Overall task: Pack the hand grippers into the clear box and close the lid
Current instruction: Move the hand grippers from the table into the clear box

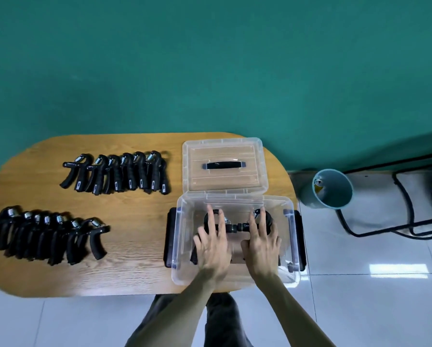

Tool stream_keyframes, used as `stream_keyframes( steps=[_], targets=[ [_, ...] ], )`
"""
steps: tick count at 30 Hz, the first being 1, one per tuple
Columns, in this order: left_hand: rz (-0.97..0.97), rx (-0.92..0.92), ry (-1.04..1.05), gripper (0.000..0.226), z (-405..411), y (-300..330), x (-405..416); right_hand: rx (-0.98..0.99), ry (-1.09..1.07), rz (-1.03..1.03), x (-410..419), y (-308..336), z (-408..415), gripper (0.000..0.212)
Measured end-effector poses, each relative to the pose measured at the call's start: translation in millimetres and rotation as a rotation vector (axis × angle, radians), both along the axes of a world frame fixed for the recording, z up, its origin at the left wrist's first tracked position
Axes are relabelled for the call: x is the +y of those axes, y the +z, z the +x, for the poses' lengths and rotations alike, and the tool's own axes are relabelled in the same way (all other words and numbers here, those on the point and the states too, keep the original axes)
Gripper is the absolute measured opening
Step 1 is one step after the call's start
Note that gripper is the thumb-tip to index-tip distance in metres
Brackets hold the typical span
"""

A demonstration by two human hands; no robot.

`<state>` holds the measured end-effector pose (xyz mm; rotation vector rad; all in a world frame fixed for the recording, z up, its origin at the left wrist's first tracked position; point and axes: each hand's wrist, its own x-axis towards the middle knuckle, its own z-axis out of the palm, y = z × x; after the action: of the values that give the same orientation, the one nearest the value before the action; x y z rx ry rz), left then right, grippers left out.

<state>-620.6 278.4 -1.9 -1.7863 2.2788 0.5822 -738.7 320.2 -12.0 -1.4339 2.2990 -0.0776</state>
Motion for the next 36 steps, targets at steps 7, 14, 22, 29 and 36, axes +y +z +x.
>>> stream_keyframes(
  steps=[7,14,22,29,36],
  targets=[
    [0.032,-0.039,0.01,0.085,-2,-32,-6,-0.054,0.062,0.04,-5,-37,-7,0.089],
    [0.063,-0.032,0.074,0.085,-4,-67,-12,-0.125,0.065,0.017,-10,-69,-10,0.091],
    [0.186,-0.026,0.113,0.086,-5,-112,-16,-0.161,0.104,0.077,-13,-113,-13,0.083],
    [0.21,-0.022,0.13,0.095,-10,-134,-15,-0.163,0.108,0.104,-8,-138,-13,0.093],
    [0.247,-0.034,0.122,0.096,-13,-138,-13,-0.104,0.14,0.111,-5,-149,-9,0.101]
  ],
)
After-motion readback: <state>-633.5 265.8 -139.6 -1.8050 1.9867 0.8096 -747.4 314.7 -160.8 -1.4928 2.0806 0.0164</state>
